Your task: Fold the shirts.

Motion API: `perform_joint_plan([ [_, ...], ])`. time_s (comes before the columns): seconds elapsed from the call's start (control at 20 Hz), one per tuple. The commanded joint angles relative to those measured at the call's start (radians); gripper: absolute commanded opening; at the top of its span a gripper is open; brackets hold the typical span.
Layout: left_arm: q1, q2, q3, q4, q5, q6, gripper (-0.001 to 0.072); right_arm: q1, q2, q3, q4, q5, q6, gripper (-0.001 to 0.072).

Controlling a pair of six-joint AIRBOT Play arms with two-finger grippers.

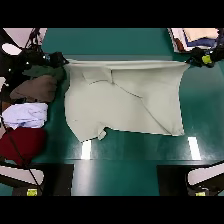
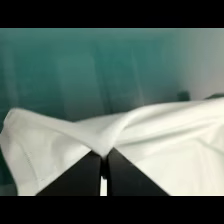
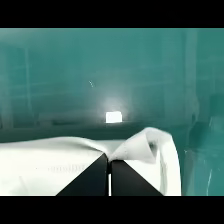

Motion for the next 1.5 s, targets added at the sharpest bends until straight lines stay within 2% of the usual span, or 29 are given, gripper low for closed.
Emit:
perform_joint_plan([
  [0.0,-0.002,-0.018,-0.005,0.113,-0.088,0.047,0.0027,0.018,-0.016,-0.051,-0.052,0.056,-0.022,0.0010],
  [0.2,-0.002,-0.018,-0.104,0.173,-0.085,0.044,0.0027,0.067,0.044,-0.237,-0.135,0.021,-0.022,0.0010],
  [0.45,-0.002,-0.018,-0.195,0.188,-0.052,0.044,0.0027,0.089,0.102,-0.413,-0.123,-0.057,-0.016,0.0012],
  [0.55,-0.002,-0.018,-0.194,0.192,-0.068,0.013,0.0033,0.089,0.116,-0.452,-0.122,-0.063,-0.016,0.0013],
  [0.6,-0.002,-0.018,-0.194,0.192,-0.077,-0.011,0.0238,0.089,0.119,-0.459,-0.122,-0.059,-0.014,0.0015],
  [0.65,-0.002,-0.018,-0.193,0.193,-0.088,-0.032,0.0478,0.089,0.119,-0.459,-0.113,-0.045,-0.006,0.0073],
  [0.7,-0.002,-0.018,-0.193,0.193,-0.105,-0.036,0.0546,0.082,0.119,-0.459,-0.090,-0.033,-0.006,0.0280],
  [0.75,0.001,-0.018,-0.188,0.198,-0.130,-0.043,0.0546,0.072,0.121,-0.456,-0.054,-0.015,-0.006,0.0353],
  [0.85,0.030,-0.010,-0.163,0.209,-0.229,-0.109,0.0547,0.045,0.135,-0.436,-0.016,0.061,-0.016,0.0353],
  [1.0,0.093,0.068,-0.204,0.212,-0.341,-0.114,0.0546,0.001,0.245,-0.489,-0.018,0.133,-0.045,0.0353],
  [1.15,0.115,0.234,-0.418,0.214,-0.341,-0.140,0.0546,-0.041,0.391,-0.609,-0.016,0.134,-0.064,0.0354],
  [1.25,0.113,0.351,-0.600,0.207,-0.343,-0.167,0.0546,-0.058,0.457,-0.671,-0.016,0.136,-0.074,0.0387],
  [1.45,0.113,0.538,-0.922,0.171,-0.308,-0.188,0.0546,-0.076,0.515,-0.731,-0.016,0.132,-0.081,0.0387],
])
